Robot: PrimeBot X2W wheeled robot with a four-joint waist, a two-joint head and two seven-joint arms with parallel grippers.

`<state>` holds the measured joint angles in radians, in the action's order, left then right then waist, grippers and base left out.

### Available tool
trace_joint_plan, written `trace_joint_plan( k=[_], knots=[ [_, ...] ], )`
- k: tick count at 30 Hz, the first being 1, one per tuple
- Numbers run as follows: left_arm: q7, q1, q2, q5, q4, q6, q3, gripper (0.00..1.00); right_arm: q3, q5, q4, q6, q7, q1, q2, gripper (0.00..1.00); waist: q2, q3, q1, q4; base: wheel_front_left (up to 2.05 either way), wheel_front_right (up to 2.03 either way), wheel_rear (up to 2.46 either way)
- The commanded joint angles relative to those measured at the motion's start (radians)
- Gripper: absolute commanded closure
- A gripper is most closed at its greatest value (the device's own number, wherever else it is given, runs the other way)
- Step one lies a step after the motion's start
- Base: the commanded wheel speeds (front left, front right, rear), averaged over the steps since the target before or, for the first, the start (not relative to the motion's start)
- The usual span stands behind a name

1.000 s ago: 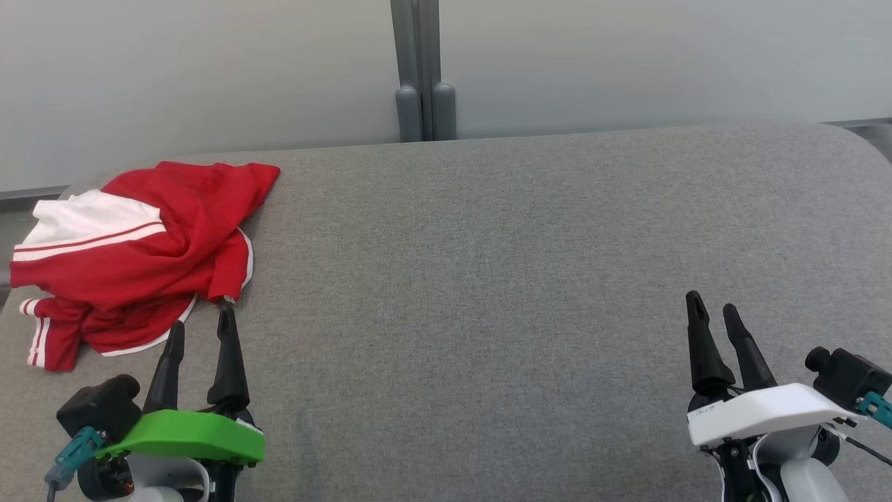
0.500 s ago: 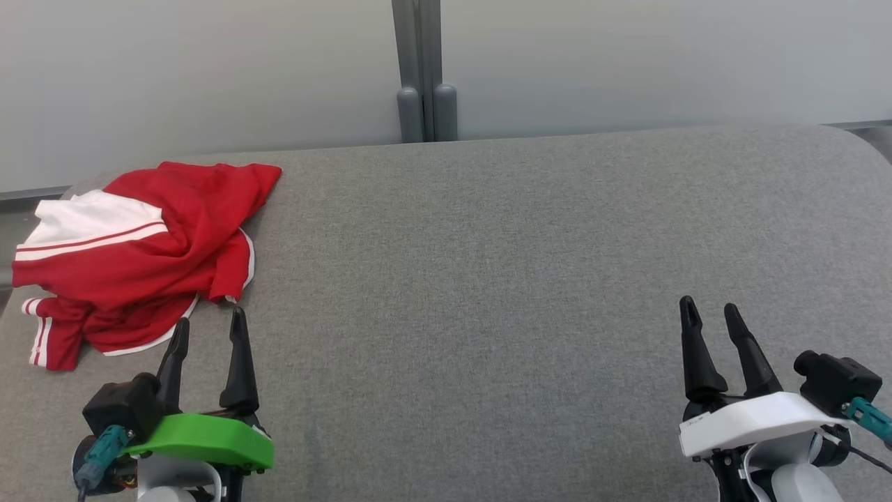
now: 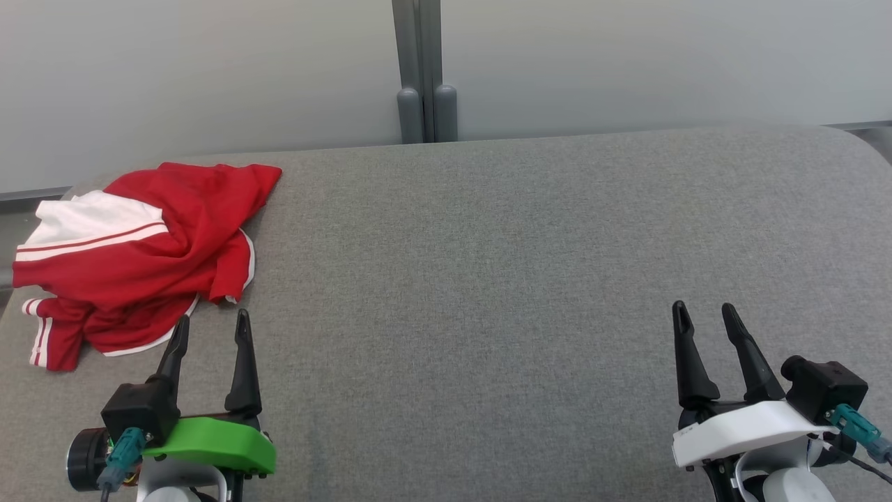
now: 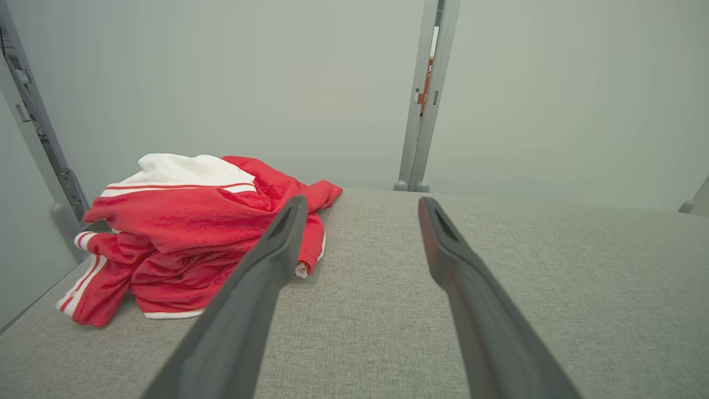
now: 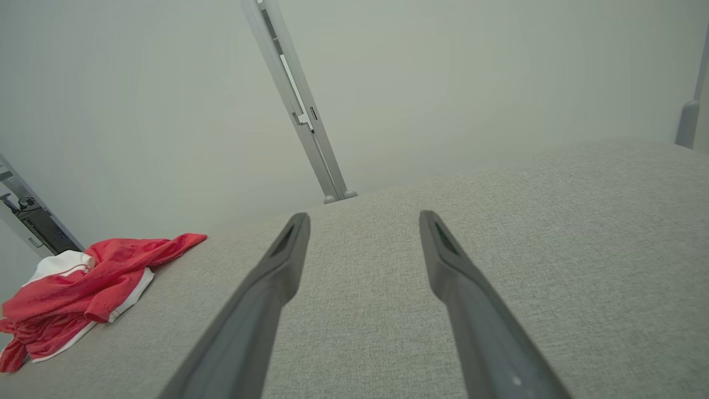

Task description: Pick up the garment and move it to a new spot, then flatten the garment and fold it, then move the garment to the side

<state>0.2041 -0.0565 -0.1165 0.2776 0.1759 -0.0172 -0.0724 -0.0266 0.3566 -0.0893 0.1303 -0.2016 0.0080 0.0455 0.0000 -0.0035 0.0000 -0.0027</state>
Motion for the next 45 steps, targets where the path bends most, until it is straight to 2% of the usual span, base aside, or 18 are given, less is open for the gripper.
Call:
trace_joint_plan(
  k=[1, 29, 35, 45],
  knots=[
    [0.007, 0.004, -0.011, -0.027, -0.002, 0.003, -0.002, 0.00, -0.002, -0.025, 0.013, 0.001, -0.009, 0.003, 0.006, 0.00, 0.0000, 0.000, 0.0000, 0.000, 0.00, 0.00, 0.00],
    [0.060, -0.005, -0.003, -0.176, 0.068, -0.024, -0.003, 0.00, -0.011, -0.225, 0.015, 0.001, -0.063, 0.029, 0.007, 0.00, 0.0000, -0.013, 0.0000, 0.020, 0.00, 0.00, 0.00],
    [0.061, -0.007, 0.007, -0.130, 0.083, -0.036, 0.015, 0.00, -0.002, -0.220, 0.004, 0.000, -0.064, 0.032, 0.007, 0.00, 0.0000, -0.017, 0.0000, 0.024, 0.00, 0.00, 0.00],
    [0.044, -0.014, 0.004, -0.106, 0.091, -0.029, 0.015, 0.00, 0.006, -0.201, -0.022, 0.000, -0.063, 0.029, 0.007, 0.00, 0.0000, -0.021, 0.0000, 0.028, 0.00, 0.00, 0.00]
  ],
)
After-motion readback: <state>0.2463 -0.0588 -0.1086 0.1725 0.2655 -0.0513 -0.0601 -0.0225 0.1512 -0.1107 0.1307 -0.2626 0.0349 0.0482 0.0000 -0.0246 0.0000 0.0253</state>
